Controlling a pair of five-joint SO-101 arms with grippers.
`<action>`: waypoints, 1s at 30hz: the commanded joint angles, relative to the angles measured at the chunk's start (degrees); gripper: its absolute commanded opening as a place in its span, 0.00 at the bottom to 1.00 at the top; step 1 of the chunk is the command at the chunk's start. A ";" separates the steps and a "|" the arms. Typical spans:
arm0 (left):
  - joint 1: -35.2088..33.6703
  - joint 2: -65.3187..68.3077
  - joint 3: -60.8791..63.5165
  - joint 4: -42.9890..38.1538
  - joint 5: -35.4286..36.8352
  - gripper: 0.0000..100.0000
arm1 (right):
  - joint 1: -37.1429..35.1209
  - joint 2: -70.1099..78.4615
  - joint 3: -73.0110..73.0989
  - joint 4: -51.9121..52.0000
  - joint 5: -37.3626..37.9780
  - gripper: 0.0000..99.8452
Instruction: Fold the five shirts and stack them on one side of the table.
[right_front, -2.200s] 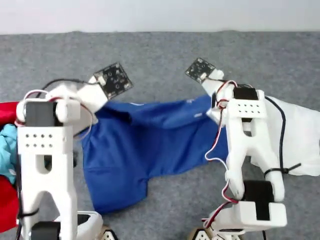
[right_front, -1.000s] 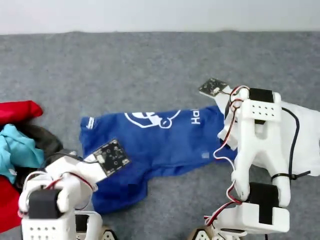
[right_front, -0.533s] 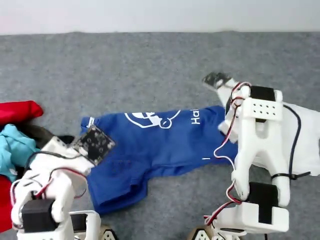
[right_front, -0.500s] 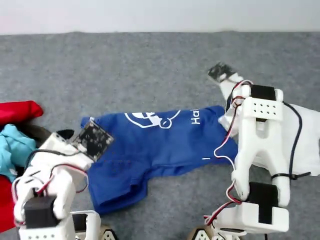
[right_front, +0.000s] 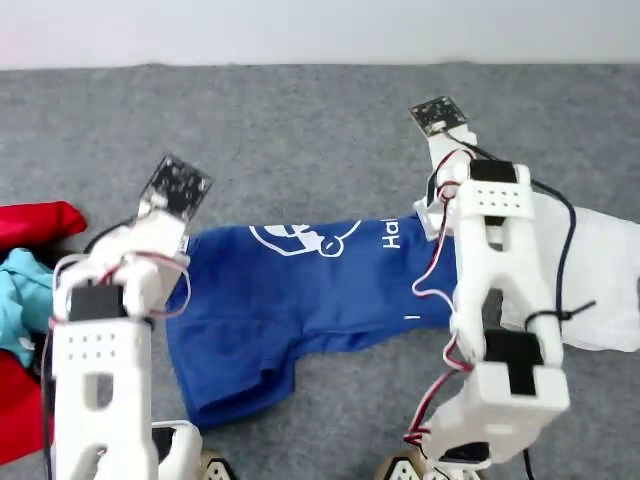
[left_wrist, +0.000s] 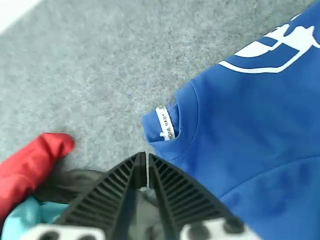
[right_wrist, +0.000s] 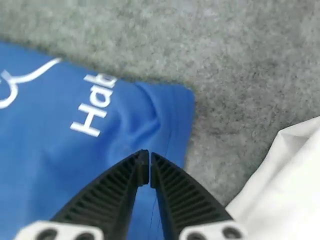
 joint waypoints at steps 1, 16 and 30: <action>-0.18 11.69 -8.57 -1.41 2.81 0.01 | -0.13 3.47 -7.21 -0.40 -2.46 0.01; 10.73 38.51 -30.11 6.51 6.33 0.01 | -0.48 13.32 -14.15 -0.84 -3.96 0.01; -0.62 70.42 -44.88 12.66 5.71 0.01 | 6.11 22.02 -17.85 -3.03 -3.87 0.01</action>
